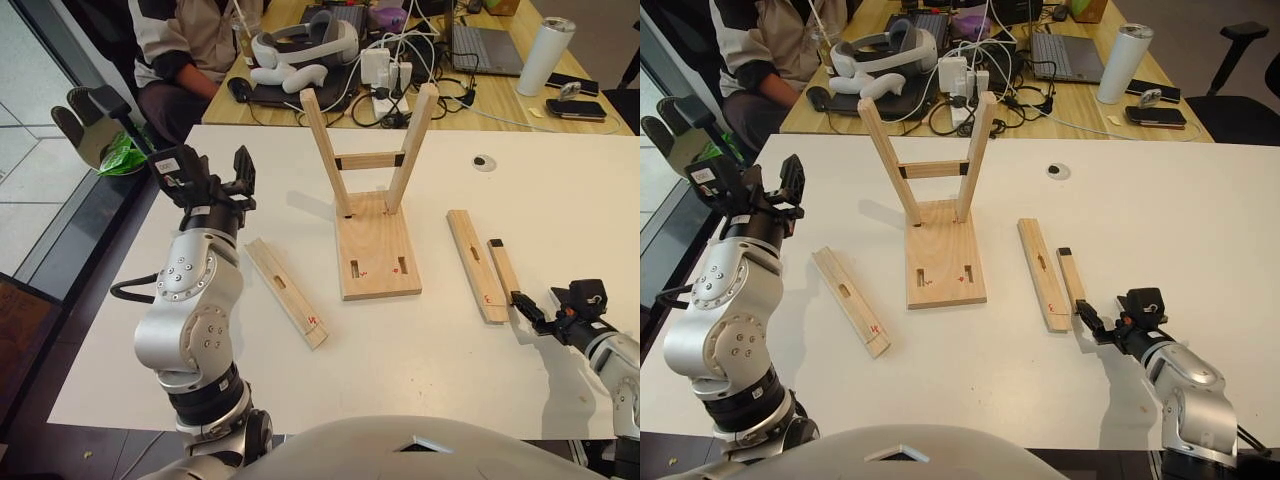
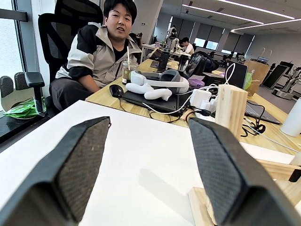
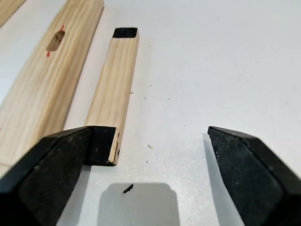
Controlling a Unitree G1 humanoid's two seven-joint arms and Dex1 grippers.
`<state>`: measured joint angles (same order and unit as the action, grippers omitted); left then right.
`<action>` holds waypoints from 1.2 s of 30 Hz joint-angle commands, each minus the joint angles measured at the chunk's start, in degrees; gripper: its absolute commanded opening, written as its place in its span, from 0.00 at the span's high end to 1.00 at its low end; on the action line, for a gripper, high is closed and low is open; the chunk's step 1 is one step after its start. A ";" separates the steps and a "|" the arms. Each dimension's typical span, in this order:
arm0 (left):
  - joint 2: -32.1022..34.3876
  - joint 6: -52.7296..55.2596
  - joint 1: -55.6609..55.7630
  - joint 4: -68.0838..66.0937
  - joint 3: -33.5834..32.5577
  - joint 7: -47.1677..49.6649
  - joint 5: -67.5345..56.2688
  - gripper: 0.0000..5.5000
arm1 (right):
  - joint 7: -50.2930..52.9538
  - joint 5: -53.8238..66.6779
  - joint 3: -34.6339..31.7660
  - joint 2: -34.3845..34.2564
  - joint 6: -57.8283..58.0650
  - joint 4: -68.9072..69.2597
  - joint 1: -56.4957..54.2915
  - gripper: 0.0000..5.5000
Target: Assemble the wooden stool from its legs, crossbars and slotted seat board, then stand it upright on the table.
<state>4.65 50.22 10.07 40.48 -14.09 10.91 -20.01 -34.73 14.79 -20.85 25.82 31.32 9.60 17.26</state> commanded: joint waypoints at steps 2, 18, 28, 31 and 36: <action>0.08 -0.30 0.03 0.52 0.55 -0.02 1.17 0.43 | -1.40 0.80 1.35 2.15 -1.01 0.27 -0.49 0.18; -0.44 0.12 0.26 0.97 1.13 0.00 2.30 0.43 | -0.75 -0.05 6.58 6.03 3.00 0.40 1.74 0.18; -0.26 -0.08 0.92 0.49 1.00 -0.47 2.76 0.43 | 2.23 3.79 5.20 4.36 7.41 -0.24 -0.11 0.26; 0.05 -0.01 1.23 0.23 0.57 -0.88 2.82 0.43 | 2.36 4.86 5.73 4.31 8.91 0.60 0.60 0.34; 0.03 -0.02 1.83 0.00 0.39 -1.02 3.10 0.43 | 2.08 5.11 6.73 5.18 9.47 1.05 0.90 0.51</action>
<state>4.31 50.15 11.05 40.88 -13.55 9.91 -17.41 -32.38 19.91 -15.79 30.88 38.38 11.35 16.96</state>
